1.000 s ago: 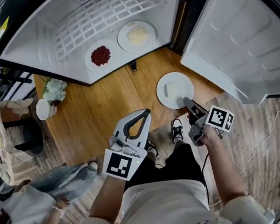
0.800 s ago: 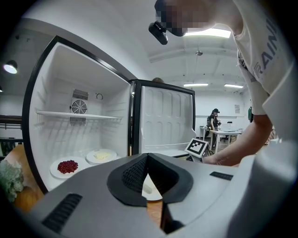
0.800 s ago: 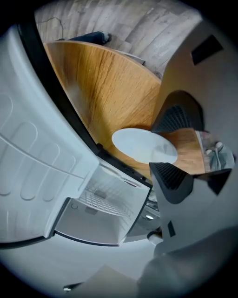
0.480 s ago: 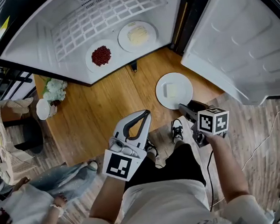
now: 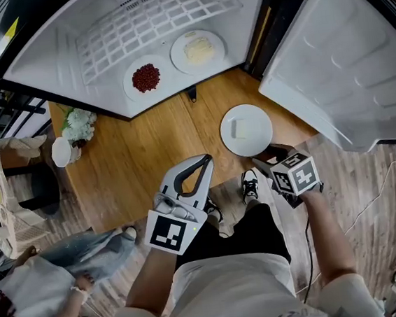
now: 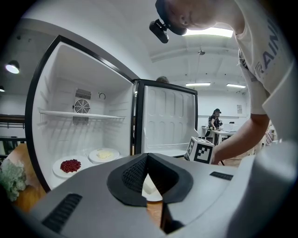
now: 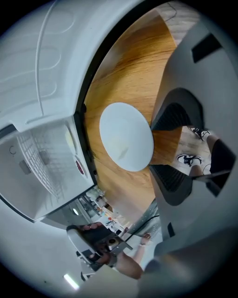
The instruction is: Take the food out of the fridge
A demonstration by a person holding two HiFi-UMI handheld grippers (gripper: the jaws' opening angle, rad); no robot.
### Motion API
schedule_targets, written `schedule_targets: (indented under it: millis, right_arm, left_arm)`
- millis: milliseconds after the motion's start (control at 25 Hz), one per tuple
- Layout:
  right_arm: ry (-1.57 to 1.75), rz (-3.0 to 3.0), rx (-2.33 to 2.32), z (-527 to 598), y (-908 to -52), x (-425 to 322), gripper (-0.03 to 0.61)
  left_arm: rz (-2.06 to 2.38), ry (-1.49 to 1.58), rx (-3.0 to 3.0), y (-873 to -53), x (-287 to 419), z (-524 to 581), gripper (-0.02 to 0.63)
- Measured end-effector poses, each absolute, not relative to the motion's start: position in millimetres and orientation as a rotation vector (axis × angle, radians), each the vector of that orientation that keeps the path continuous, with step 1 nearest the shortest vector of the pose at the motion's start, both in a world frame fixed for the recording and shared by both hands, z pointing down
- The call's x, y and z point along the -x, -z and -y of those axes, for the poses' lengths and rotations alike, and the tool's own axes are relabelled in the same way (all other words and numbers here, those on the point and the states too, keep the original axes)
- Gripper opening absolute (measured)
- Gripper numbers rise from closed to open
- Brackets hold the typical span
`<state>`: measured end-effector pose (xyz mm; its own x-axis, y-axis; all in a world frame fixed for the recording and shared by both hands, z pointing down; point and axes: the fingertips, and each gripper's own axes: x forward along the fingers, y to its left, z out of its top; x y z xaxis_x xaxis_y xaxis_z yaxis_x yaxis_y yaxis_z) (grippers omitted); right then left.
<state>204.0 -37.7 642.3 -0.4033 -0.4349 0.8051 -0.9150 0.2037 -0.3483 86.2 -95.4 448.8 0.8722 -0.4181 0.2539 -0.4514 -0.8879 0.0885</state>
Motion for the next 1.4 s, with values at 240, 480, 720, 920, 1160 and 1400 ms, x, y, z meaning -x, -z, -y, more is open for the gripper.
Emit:
schedule_targets:
  millis: [240,480,720,920,1160,1400]
  right_arm:
    - [-0.975,1.868,-1.149,34.2,-646.3,-202.7,0.22]
    - [-0.95,1.832,-1.122,30.1,-652.1,-203.8,0.219]
    - [-0.974,1.822,-1.147,31.5,-640.1,-208.4,0.219]
    - [-0.958,1.905,-1.253,40.9,-604.0,-209.6,0.218]
    - [-0.805,1.981,-1.41,58.1,-543.2,-207.6,0.061]
    - [-0.635,2.086,-1.594,80.1,-473.6,-214.4,0.029]
  left_arm:
    - [0.694,-0.337,-2.889,-448.2,-82.7,97.7,0.006]
    - [0.715,-0.298,-2.887,-441.6,-77.2,99.5,0.006]
    - [0.721,-0.293,-2.897,-438.2,-75.8,102.9,0.006]
    - [0.729,-0.27,-2.9,-426.6,-75.6,106.2,0.006]
    - [0.761,-0.228,-2.914,-397.6,-69.5,113.0,0.006]
    - [0.852,-0.14,-2.947,-346.7,-55.9,122.9,0.006]
